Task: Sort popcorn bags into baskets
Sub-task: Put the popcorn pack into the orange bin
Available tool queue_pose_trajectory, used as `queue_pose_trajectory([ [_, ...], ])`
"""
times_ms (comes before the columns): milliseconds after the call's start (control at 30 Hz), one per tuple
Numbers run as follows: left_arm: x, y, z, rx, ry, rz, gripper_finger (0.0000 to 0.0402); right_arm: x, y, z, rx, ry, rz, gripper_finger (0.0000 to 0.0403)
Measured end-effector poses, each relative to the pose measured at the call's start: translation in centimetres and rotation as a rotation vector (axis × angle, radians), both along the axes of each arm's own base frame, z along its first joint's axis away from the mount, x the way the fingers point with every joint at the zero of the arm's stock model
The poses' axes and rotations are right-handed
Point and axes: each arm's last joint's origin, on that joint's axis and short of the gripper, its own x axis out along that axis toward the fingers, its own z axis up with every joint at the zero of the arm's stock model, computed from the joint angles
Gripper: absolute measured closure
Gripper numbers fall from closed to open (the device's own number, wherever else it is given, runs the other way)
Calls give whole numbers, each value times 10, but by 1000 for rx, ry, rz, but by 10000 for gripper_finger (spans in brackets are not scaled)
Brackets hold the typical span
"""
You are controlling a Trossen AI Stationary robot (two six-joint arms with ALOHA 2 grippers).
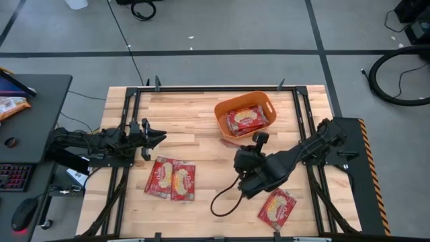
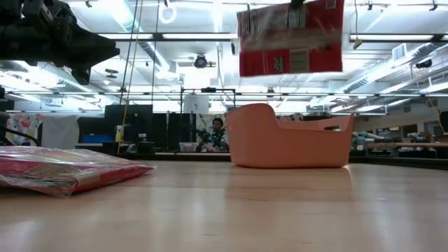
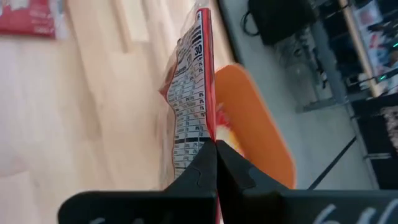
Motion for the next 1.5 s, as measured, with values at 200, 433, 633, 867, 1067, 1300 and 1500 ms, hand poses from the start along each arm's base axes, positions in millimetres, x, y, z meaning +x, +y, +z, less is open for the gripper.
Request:
queue_pose_trajectory([
  [200,0,0,0,0,0,0,315,-12,-24,5,-60,26,-8,402],
  [433,0,0,0,0,0,2,315,-29,-62,-6,-97,102,-78,402],
  [633,0,0,0,0,0,2,315,-39,-94,-20,-90,142,-104,401],
  [867,0,0,0,0,0,2,315,-42,-134,-31,-26,168,-95,401],
  [1067,0,0,0,0,0,3,315,-34,-166,-32,-9,212,-52,401],
  [1300,0,0,0,0,1,3,315,-24,-203,-27,0,173,-20,401],
  [1500,0,0,0,2,1,3,315,-21,-216,-44,-7,210,44,401],
])
